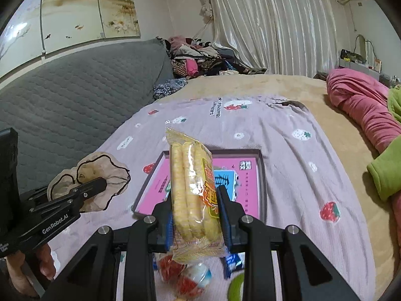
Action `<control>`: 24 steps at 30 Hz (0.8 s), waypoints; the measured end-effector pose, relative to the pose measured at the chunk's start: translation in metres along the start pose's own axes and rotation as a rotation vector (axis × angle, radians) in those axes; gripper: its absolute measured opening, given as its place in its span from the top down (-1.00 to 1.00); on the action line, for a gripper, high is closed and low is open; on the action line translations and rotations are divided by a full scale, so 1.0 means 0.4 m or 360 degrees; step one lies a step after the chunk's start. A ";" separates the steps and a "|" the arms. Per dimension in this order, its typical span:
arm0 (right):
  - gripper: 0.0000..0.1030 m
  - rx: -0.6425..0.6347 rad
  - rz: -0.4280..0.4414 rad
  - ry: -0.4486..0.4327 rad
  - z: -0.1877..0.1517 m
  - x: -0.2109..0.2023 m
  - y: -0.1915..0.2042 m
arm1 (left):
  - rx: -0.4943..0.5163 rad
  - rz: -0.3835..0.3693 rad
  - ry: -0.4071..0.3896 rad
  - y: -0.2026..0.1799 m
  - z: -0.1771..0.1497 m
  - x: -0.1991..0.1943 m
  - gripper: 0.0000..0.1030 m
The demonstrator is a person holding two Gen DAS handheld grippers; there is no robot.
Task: Organize objects
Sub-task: 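Carry the scrunchie with the left gripper while the right carries the snack bag to the tray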
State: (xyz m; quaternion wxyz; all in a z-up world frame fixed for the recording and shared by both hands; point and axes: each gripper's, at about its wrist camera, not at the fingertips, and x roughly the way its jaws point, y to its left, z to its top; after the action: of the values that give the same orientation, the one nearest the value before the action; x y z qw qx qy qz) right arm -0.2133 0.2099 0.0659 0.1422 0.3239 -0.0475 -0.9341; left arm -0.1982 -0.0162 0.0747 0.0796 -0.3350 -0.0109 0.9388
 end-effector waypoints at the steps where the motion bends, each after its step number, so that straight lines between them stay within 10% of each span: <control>1: 0.42 -0.0007 0.0003 0.0002 0.010 0.005 -0.001 | 0.0010 0.0005 0.0000 0.001 0.017 0.011 0.66; 24: 0.42 0.0008 -0.0025 0.0293 0.131 0.392 -0.097 | -0.0016 -0.0005 0.0184 0.057 0.168 0.428 0.65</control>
State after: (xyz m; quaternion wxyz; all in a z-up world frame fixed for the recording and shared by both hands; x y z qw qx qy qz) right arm -0.3724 0.2003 0.0071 0.1379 0.4092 -0.0342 -0.9013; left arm -0.3744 -0.0098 0.0179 0.0798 -0.3890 -0.0117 0.9177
